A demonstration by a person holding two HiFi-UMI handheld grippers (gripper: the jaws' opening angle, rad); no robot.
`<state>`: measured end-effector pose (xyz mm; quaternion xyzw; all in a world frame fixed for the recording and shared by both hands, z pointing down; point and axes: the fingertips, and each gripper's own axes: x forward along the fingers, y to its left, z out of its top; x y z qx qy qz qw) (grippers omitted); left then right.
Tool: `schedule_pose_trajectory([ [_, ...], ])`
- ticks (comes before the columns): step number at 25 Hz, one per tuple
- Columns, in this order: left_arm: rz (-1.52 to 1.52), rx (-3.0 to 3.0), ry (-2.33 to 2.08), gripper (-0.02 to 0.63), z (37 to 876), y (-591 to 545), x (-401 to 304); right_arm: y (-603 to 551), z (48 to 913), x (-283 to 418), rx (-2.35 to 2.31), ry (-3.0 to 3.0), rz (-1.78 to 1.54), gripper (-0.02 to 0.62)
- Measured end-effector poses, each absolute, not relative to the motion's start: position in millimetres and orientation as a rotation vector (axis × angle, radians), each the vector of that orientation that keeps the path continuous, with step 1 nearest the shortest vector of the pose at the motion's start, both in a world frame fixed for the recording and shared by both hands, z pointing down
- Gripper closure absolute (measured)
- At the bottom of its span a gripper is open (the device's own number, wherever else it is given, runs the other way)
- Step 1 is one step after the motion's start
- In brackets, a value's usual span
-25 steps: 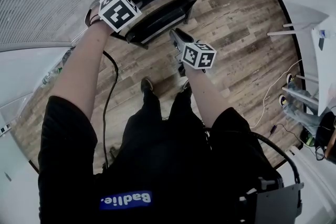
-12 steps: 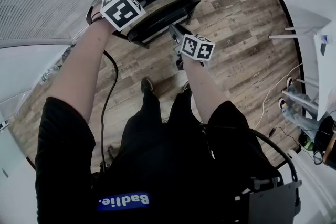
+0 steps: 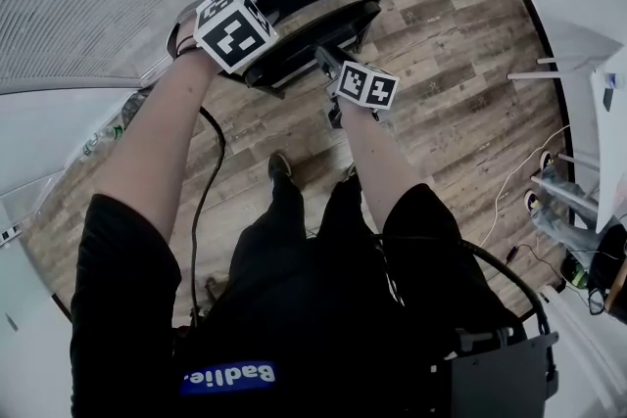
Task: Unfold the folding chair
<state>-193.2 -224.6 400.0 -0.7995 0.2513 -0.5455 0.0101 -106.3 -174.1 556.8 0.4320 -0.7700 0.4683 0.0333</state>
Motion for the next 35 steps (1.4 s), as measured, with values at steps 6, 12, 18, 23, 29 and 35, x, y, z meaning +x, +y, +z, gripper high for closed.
schedule_pose_trajectory([
  [6,-1.702,-2.499,0.786,0.476,406,-228,-192,-191,572,-112,1.346,-2.371,1.514,0.446],
  [12,-1.703,-2.496,0.786,0.476,404,-222,-189,-204,572,-114,1.377,-2.375,1.618,0.431],
  [18,-1.699,-2.495,0.784,0.476,399,-216,-189,-216,576,-114,1.422,-2.339,1.755,0.426],
  [23,-1.7,-2.492,0.784,0.476,397,-211,-186,-217,582,-113,1.442,-2.312,1.839,0.43],
  [29,-1.702,-2.49,0.778,0.476,398,-211,-183,-217,579,-112,1.434,-2.362,1.88,0.48],
  [35,-1.707,-2.483,0.778,0.476,397,-208,-178,-213,577,-106,1.413,-2.399,1.893,0.491],
])
